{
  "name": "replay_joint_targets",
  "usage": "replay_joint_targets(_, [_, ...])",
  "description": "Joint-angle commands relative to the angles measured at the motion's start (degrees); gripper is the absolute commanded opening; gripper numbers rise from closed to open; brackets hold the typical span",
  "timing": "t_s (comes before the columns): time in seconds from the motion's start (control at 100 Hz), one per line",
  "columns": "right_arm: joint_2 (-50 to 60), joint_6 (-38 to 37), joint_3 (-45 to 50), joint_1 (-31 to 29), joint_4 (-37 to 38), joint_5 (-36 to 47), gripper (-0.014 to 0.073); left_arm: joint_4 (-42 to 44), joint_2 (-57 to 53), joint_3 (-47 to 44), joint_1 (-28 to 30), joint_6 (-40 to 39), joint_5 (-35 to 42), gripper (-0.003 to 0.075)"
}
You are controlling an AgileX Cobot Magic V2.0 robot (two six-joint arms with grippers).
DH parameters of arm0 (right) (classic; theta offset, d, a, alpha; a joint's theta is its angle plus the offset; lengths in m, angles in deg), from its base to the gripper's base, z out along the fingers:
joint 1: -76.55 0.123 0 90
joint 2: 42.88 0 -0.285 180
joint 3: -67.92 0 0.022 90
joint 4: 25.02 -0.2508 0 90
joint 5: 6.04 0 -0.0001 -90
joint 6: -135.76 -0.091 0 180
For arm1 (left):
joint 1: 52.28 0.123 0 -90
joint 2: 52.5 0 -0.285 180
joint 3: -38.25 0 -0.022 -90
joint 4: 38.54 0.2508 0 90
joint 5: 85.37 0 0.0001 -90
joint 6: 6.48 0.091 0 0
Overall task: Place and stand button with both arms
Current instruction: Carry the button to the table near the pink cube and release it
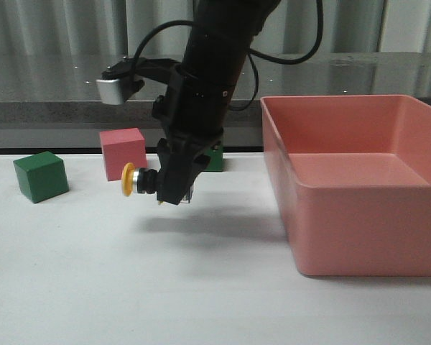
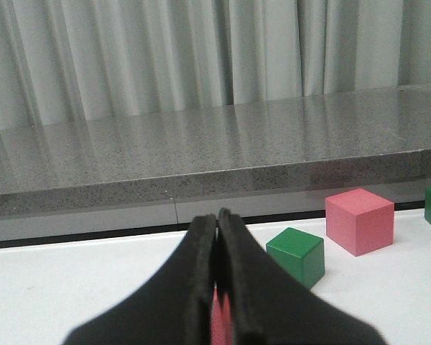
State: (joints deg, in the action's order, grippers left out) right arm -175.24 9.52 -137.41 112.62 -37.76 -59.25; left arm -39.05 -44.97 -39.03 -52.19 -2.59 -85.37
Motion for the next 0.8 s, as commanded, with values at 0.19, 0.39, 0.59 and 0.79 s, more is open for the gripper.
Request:
replay_joint_targets(0.19, [1.03,0.79,-1.89,1.53,0.13,4.72,0.0130,0.01,-1.80,-1.64,0.05,-0.69,4.34,-0.0019])
replay_joint_targets(0.39, [0.21,0.84,-1.89,1.53,0.15,4.71,0.0130,0.01,-1.80,-1.64,0.05,-0.69,4.34,-0.0019])
replay_joint_targets(0.59, [0.21,0.84,-1.89,1.53,0.15,4.59,0.0130,0.01,-1.80,-1.64,0.05,-0.69,4.34,-0.0019])
replay_joint_targets(0.79, [0.15,0.84,-1.89,1.53,0.09,4.53,0.0247,0.01,-1.80,-1.64,0.05,-0.69,4.34,-0.0019])
